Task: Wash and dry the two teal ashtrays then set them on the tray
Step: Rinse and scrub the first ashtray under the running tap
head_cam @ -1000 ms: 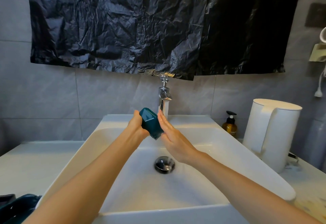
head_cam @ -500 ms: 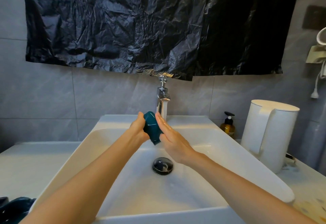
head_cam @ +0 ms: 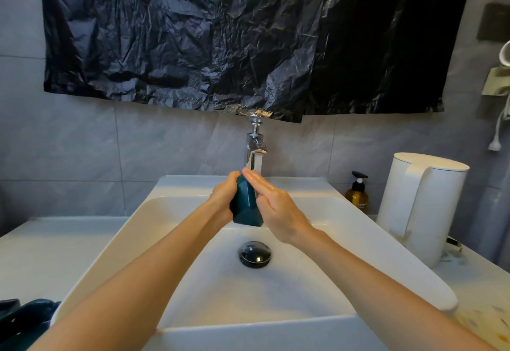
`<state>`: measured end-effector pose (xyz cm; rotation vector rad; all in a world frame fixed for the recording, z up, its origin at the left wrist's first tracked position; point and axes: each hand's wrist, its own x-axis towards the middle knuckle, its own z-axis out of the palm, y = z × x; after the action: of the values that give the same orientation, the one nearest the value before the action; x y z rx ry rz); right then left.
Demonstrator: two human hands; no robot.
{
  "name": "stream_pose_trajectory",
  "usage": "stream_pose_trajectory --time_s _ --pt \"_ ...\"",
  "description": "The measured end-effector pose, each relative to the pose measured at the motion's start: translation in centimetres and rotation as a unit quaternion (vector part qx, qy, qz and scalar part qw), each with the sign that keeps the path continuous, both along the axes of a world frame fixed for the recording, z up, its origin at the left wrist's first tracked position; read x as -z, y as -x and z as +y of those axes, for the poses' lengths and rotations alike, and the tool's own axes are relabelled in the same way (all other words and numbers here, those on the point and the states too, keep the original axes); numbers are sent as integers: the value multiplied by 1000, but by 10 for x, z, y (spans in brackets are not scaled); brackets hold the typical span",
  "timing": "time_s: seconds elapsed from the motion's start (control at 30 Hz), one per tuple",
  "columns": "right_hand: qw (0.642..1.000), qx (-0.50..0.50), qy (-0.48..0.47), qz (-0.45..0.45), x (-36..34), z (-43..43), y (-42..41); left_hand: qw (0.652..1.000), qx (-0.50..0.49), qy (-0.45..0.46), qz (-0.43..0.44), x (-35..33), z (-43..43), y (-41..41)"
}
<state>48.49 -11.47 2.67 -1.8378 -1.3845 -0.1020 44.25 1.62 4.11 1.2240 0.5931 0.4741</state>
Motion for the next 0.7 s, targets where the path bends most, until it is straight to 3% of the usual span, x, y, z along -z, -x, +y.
stream_pose_trajectory --time_s 0.17,0.37,0.5,0.63,0.7 --pt "992 9 -5 127 1 7 -6 998 13 59 -29 0 -6 2" --pt "997 -10 23 74 5 0 6 990 -33 124 -66 -8 5 11" --pt "995 -43 10 93 4 13 10 989 -27 138 -44 -5 9 13" --pt "991 45 125 25 2 6 -3 989 -35 130 -59 -7 6 8" --pt "989 63 122 47 5 2 -1 988 -50 128 -64 -6 7 8"
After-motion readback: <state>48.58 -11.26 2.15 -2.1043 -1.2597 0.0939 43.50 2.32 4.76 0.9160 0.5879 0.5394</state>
